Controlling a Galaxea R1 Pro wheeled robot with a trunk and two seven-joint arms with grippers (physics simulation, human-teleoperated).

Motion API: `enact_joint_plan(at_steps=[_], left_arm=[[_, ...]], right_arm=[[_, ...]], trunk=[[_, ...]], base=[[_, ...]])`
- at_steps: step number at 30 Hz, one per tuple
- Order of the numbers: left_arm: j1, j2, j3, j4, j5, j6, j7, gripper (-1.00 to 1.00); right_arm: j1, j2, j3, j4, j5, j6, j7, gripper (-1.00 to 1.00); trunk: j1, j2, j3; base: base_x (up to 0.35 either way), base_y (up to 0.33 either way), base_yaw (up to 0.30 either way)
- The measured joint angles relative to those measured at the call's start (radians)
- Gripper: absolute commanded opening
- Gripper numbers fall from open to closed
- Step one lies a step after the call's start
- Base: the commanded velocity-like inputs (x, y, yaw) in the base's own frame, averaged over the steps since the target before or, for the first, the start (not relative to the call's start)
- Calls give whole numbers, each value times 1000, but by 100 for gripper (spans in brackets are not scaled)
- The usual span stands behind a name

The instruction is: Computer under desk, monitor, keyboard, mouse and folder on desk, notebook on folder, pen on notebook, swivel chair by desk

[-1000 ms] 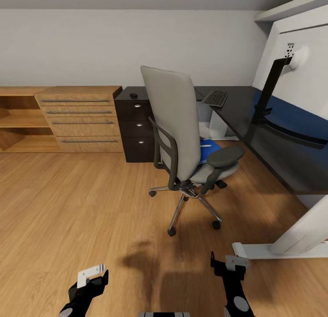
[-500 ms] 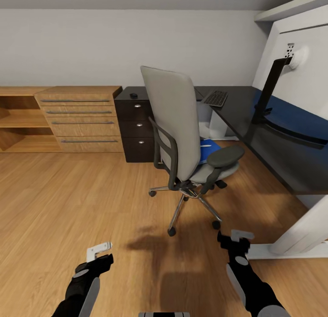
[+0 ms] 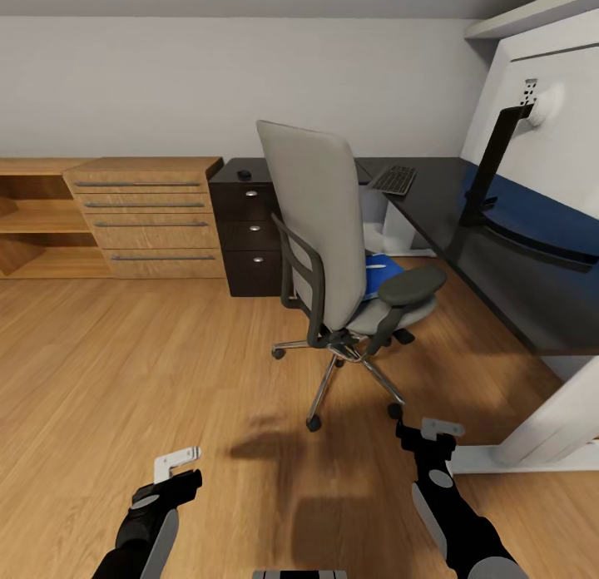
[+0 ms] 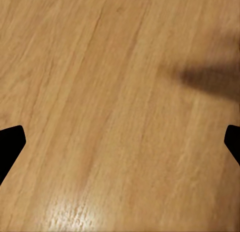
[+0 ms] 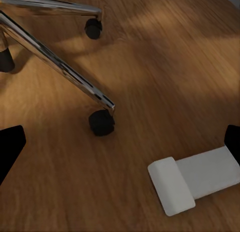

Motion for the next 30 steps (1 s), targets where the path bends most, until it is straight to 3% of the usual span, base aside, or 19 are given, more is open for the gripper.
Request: enact_joint_plan(at_steps=[30], left_arm=[[0,1,-2,4,0,-1,1,100]], right_arm=[[0,-1,1,-5,1,-2,1,100]], trunk=[[0,0,0]], base=[[0,0,0]])
